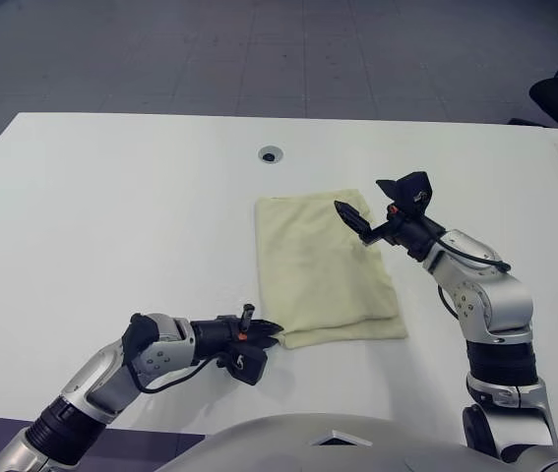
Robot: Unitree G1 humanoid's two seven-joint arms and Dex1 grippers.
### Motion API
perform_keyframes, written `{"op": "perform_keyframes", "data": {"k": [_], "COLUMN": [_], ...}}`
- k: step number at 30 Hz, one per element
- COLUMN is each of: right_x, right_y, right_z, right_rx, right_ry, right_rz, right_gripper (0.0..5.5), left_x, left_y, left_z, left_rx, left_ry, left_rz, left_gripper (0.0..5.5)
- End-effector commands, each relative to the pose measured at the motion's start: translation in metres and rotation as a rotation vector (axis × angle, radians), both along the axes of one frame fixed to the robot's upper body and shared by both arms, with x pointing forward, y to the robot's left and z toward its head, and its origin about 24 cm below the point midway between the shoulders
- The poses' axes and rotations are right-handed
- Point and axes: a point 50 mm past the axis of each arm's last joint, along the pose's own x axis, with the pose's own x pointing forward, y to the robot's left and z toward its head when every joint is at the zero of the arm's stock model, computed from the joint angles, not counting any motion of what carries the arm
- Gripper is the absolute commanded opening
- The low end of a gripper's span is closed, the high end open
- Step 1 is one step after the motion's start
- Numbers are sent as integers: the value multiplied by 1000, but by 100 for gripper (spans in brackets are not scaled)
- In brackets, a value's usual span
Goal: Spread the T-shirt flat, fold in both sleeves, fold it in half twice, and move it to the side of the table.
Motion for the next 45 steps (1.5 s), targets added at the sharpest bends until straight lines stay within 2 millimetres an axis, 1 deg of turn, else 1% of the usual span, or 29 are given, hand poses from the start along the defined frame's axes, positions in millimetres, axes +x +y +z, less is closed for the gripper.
{"op": "perform_keyframes", "data": {"k": [1, 3, 6, 8, 11, 14, 15, 17, 20, 23, 26, 29, 35, 40, 45], "right_x": [0, -1, -8, -23, -54, -85, -93, -107, -121, -120, -120, -112, -105, -100, -100], "right_y": [1, 2, 5, 7, 7, -3, -5, -9, -15, -21, -25, -32, -39, -43, -43], "right_z": [3, 4, 8, 11, 14, 11, 9, 5, -2, -10, -16, -24, -32, -33, -36], "right_rx": [-15, -23, -81, -157, -324, -559, -606, -686, -762, -849, -882, -940, -964, -1012, -1018], "right_ry": [-18, -25, -55, -60, -51, 12, 43, 98, 165, 178, 192, 186, 181, 167, 176], "right_rz": [12, 21, 96, 213, 426, 635, 691, 774, 831, 837, 830, 788, 755, 754, 763], "right_gripper": [540, 540, 540, 540, 540, 540, 540, 540, 540, 540, 540, 540, 540, 456, 372], "left_x": [-2, -2, -2, -2, -1, -2, -3, -6, -6, -9, -9, -10, -10, -11, -11], "left_y": [5, 6, 5, 4, 3, 2, 1, -1, -3, -5, -7, -6, -7, -9, -9], "left_z": [-8, -9, -8, -8, -6, -6, -6, -5, -4, -4, -6, -6, -7, -6, -6], "left_rx": [63, 64, 57, 51, 38, 19, 12, -3, -17, -30, -40, -36, -33, -35, -34], "left_ry": [31, 33, 31, 27, 22, 19, 19, 22, 22, 24, 34, 36, 44, 44, 45], "left_rz": [11, 14, 20, 18, 17, 36, 44, 53, 50, 64, 65, 66, 65, 69, 67], "left_gripper": [5, 5, 5, 5, 5, 5, 5, 5, 5, 5, 5, 5, 5, 5, 5]}}
